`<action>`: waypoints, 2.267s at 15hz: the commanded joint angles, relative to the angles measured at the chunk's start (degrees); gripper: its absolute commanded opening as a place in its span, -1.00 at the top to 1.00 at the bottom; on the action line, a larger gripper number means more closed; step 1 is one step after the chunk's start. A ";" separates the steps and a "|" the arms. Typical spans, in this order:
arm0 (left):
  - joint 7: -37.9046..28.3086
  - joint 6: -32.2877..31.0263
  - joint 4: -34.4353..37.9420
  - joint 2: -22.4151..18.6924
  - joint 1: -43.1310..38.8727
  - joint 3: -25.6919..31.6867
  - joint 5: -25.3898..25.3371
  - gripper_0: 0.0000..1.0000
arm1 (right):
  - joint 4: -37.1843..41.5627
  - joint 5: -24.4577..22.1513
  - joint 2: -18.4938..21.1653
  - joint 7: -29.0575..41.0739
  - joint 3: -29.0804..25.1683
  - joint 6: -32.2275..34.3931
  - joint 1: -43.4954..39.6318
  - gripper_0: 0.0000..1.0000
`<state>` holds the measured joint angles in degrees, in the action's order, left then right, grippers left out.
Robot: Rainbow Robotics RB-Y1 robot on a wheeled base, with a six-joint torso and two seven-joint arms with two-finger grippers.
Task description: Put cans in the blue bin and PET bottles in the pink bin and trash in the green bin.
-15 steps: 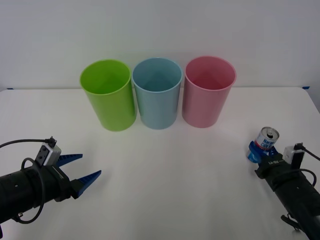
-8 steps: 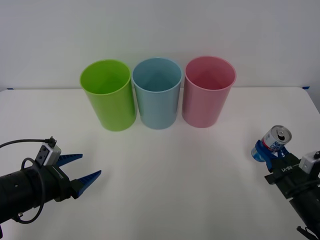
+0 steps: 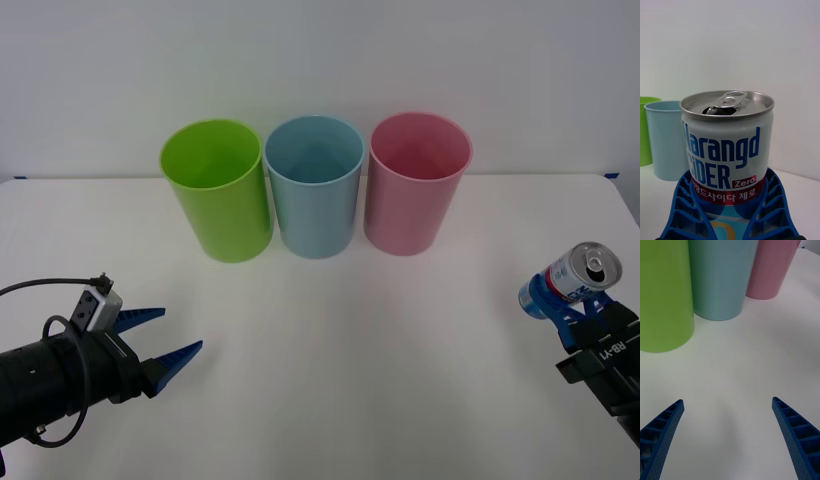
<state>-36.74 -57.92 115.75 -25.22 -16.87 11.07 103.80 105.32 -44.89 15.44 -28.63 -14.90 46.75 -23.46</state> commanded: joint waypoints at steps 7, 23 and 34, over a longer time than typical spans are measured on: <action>0.00 0.00 0.00 0.00 0.00 0.00 0.00 -0.59 | 14.83 -9.07 2.67 17.46 1.19 -2.01 6.58 1.00; 0.00 0.00 0.00 0.00 0.00 0.00 0.00 -0.58 | -2.75 -45.02 5.83 53.94 24.74 -26.71 45.52 1.00; 0.00 0.00 0.00 0.00 0.00 0.00 0.00 -0.59 | -20.77 -57.59 2.14 63.61 30.19 -24.87 60.81 1.00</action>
<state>-36.74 -57.92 115.75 -25.22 -16.88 11.07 103.80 85.48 -102.36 17.60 34.86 14.87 21.83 36.64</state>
